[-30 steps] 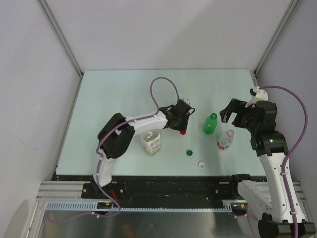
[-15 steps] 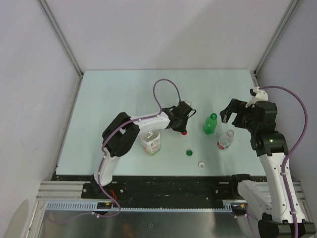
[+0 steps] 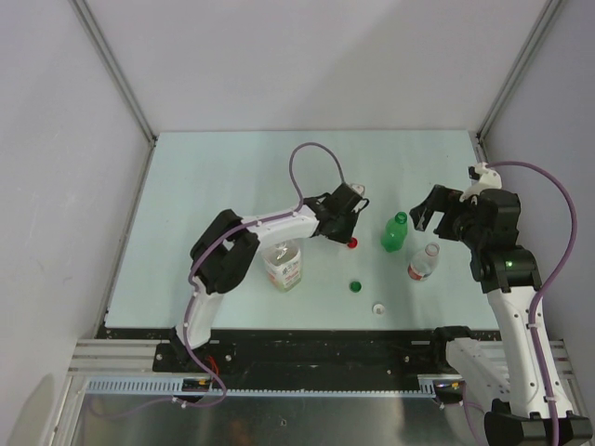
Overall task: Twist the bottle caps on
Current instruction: Pick up the bottle cap from the center of the board.
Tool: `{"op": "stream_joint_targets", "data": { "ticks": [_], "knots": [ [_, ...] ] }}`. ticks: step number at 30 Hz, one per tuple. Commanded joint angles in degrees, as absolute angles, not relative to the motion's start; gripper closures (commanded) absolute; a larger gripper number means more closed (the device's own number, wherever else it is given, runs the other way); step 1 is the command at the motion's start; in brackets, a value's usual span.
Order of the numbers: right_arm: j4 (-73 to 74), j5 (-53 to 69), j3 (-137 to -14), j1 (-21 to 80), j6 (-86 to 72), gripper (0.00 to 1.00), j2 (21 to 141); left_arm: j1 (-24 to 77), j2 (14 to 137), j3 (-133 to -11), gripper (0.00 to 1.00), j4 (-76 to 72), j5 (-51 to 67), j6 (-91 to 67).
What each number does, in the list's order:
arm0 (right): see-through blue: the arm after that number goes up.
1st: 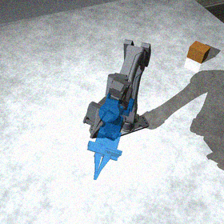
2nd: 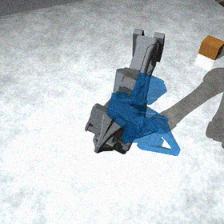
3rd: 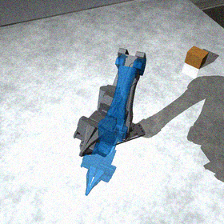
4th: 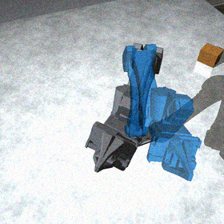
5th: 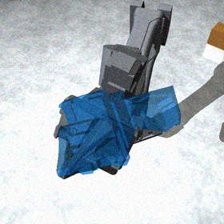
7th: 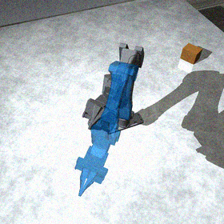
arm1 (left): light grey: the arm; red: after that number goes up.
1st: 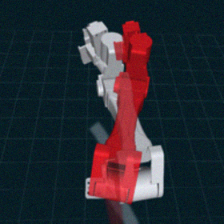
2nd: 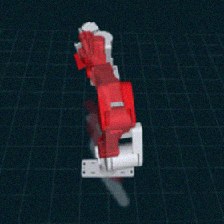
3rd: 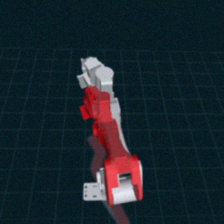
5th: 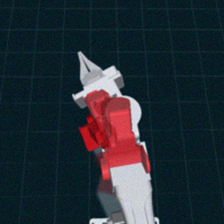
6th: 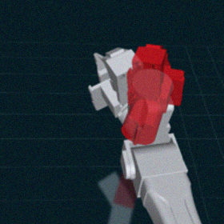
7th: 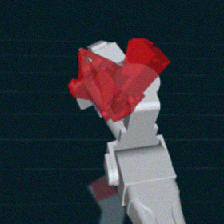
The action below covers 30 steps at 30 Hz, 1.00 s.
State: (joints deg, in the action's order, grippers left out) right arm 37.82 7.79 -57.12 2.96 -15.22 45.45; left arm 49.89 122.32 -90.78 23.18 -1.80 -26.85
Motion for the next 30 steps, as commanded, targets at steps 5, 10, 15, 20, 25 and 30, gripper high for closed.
{"op": "stream_joint_targets", "data": {
  "ticks": [5,10,15,20,25,30],
  "knots": [
    [29.61,29.78,-57.30,3.50,-23.64,0.02,43.88,49.51,96.19,-80.21,1.00,6.58,6.50,-20.53],
    [23.02,40.56,-56.67,5.87,-32.61,0.03,43.86,49.66,75.09,-56.40,1.00,-22.02,14.40,-20.38],
    [5.00,45.06,-51.74,15.46,-46.98,0.03,42.87,50.23,63.89,-46.51,1.00,-32.14,17.40,-20.23],
    [-6.87,39.54,-49.23,26.30,-55.02,0.06,44.17,50.94,58.96,-43.92,1.00,-35.11,18.89,-19.88],
    [-8.72,34.82,-48.81,31.10,-56.81,0.11,45.49,51.15,57.48,-42.15,1.00,-37.56,18.97,-19.94],
    [-12.59,35.19,-47.57,32.64,-61.73,0.22,47.39,51.20,57.35,-41.62,1.00,-40.41,19.99,-20.56]
  ]
}}
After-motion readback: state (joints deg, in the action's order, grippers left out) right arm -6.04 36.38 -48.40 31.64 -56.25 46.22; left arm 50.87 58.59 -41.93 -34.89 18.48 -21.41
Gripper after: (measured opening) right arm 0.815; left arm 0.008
